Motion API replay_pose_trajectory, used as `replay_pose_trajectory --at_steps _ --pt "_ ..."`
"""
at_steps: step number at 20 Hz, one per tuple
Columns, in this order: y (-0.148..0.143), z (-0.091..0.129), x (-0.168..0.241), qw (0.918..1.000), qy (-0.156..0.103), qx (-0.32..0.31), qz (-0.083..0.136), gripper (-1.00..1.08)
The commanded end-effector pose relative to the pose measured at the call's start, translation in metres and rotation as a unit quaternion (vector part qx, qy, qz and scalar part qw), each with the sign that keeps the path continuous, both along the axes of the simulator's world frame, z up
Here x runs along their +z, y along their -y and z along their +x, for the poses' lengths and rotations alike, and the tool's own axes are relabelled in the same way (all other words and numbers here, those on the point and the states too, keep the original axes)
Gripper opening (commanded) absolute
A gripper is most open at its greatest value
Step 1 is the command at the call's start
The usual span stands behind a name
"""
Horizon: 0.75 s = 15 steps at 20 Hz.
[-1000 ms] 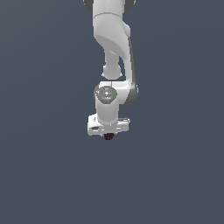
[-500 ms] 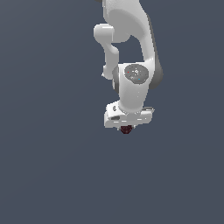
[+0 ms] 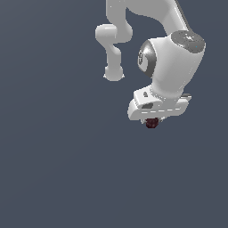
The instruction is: Pick up the object and move it to a goal position.
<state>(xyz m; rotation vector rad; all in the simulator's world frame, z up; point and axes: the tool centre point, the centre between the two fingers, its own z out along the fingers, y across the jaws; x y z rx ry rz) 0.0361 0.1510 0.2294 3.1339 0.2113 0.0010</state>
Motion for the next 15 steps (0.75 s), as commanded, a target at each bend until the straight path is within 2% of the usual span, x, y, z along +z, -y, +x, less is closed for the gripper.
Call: replay_pose_trajectory --at_steps 1,8,15 --pt "-0.016 0.002 0.016 1.0000 0.000 -0.001 0.000 -1.00" --pt "-0.042 0.007 0.042 1.0000 0.000 -0.001 0.000 -1.00" --pt "-0.047 0.010 0.047 1.0000 0.000 -0.001 0.000 -1.00"
